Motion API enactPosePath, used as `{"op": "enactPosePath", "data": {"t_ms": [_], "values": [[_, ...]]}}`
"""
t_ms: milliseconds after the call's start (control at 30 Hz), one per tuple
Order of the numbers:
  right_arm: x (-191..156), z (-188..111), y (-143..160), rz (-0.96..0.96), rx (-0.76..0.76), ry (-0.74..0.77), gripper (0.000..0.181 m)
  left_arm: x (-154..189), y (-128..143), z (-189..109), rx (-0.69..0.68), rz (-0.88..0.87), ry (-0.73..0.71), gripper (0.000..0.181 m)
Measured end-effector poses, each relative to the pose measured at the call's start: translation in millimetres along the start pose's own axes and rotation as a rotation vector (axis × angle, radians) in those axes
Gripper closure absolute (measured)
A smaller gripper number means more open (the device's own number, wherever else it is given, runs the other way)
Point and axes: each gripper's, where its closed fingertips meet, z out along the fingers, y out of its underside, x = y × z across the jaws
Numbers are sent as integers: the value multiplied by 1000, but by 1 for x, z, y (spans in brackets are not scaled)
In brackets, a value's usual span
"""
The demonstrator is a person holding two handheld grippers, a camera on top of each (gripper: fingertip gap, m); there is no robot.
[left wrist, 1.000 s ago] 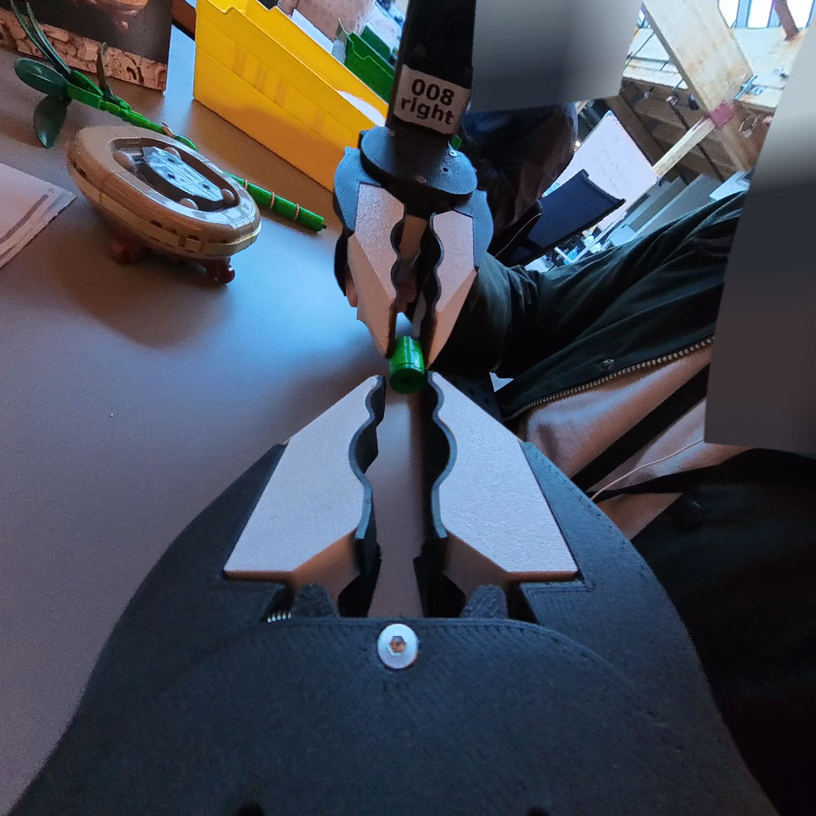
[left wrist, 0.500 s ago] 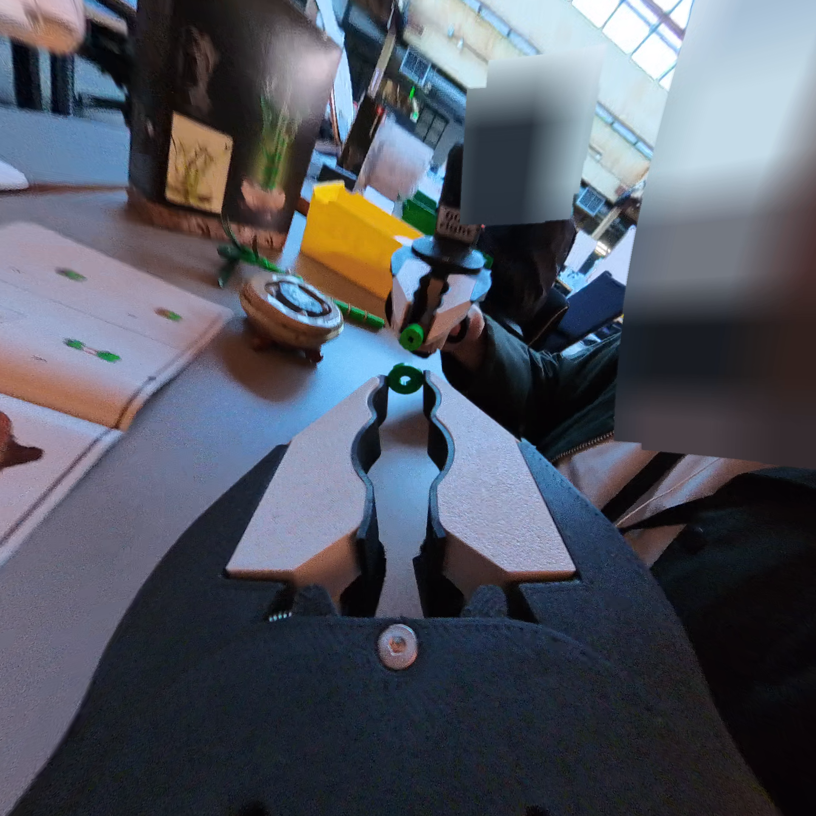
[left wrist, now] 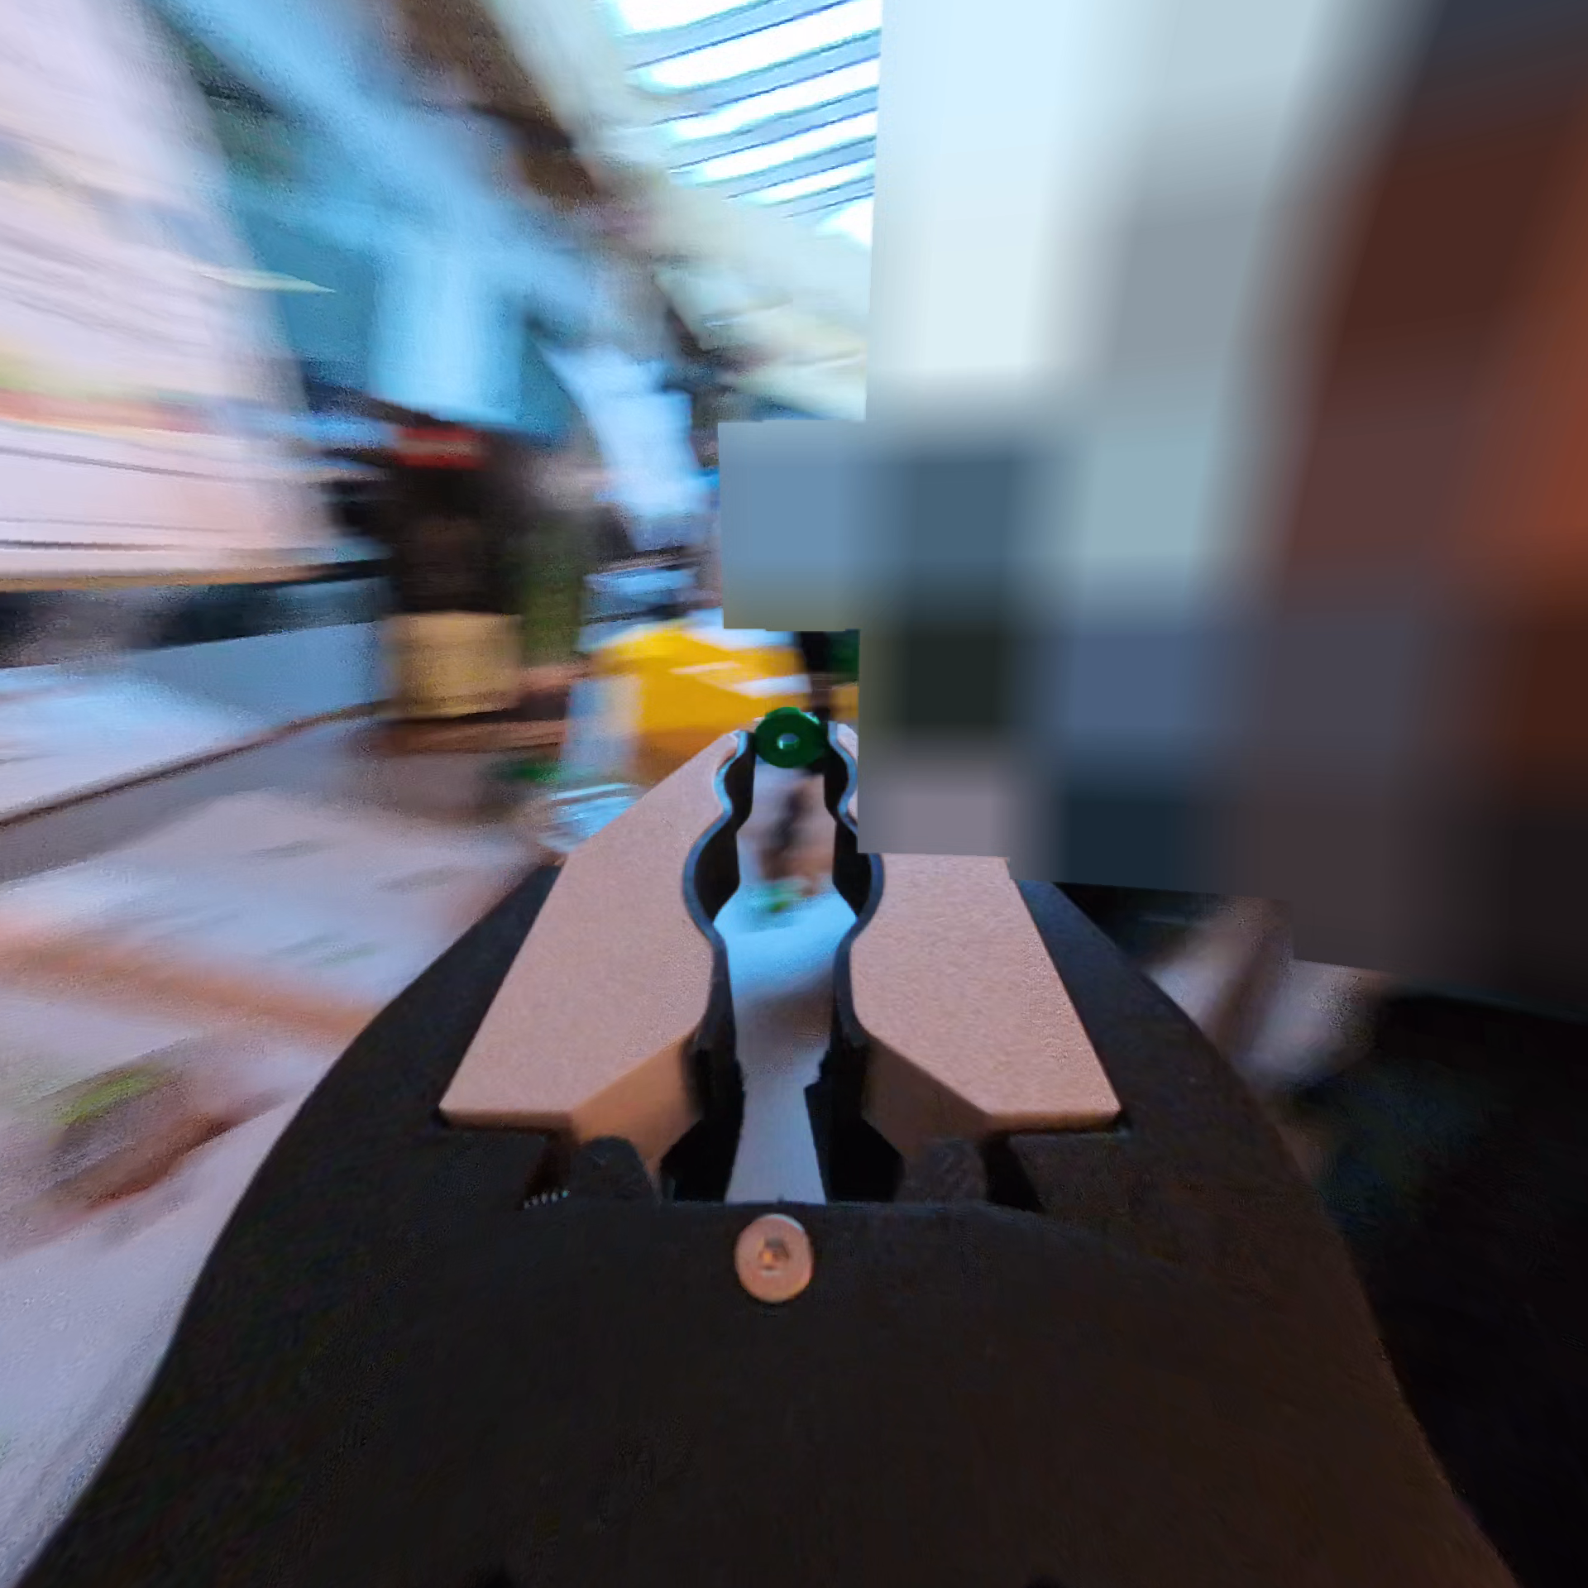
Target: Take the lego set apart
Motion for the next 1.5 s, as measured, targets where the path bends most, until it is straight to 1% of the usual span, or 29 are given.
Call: {"op": "enactPosePath", "data": {"t_ms": [33,67,100,133,167,200,233,333,367,433,467,500,533,567,600,633,667,700,733,767,800,833,867,933,1000,1067,1200,1333,1500], "values": [[-1,1,1,-1,-5,-2,166,-41,-10,-22,-57,110,-357,168],[-1,3,3,-1,-14,-4,166,-78,-25,-69,-118,220,-776,168],[-1,5,5,-1,-25,-5,166,-94,-41,-128,-188,321,-1161,168],[-1,6,7,-2,-36,-6,166,-93,-51,-183,-277,378,-1468,168],[-2,8,9,-5,-45,-9,166,-87,-51,-226,-384,361,-1679,167],[-3,9,10,-9,-52,-12,166,-83,-43,-257,-473,268,-1791,168],[-4,10,12,-13,-60,-14,166,-83,-32,-275,-498,148,-1823,168],[-6,13,15,-28,-82,-12,166,-98,11,-304,-491,-217,-1772,167],[-5,13,16,-34,-88,-6,166,-103,23,-312,-516,-265,-1773,157],[-4,13,18,-33,-95,-2,166,-111,33,-327,-575,-247,-1822,139],[-3,14,18,-28,-94,-4,166,-112,30,-331,-589,-210,-1857,135],[-3,14,18,-24,-92,-3,166,-114,23,-326,-573,-162,-1866,134],[-2,14,17,-24,-89,1,166,-117,11,-311,-515,-96,-1833,134],[-1,14,16,-26,-81,5,166,-122,-5,-279,-419,-15,-1729,137],[-1,14,13,-31,-65,8,167,-124,-19,-229,-299,53,-1533,146],[-1,13,9,-44,-37,9,166,-116,-27,-165,-181,93,-1250,150],[-2,11,2,-67,0,12,166,-98,-29,-102,-81,91,-951,153],[-3,9,-4,-96,37,17,166,-78,-20,-52,-42,24,-695,156],[-4,6,-9,-128,66,26,166,-62,-3,-15,-62,-79,-499,153],[-5,4,-13,-165,86,39,166,-51,18,13,-111,-178,-349,150],[-7,1,-17,-205,104,49,166,-43,38,33,-147,-261,-241,151],[-10,-1,-20,-247,125,51,166,-38,56,48,-175,-328,-170,151],[-15,-3,-25,-286,151,47,166,-31,68,59,-188,-373,-107,151],[-32,-9,-36,-346,238,-19,166,-16,78,73,-181,-424,-1,152],[-44,-16,-47,-345,323,-83,166,-4,75,78,-157,-443,88,153],[-46,-21,-52,-310,362,-113,167,5,73,78,-151,-443,148,155],[-49,-25,-55,-295,388,-143,166,15,79,80,-187,-401,191,154],[-50,-23,-53,-300,377,-145,166,24,87,83,-236,-370,220,155],[-48,-18,-48,-302,344,-137,166,27,98,86,-281,-363,227,155]]}}
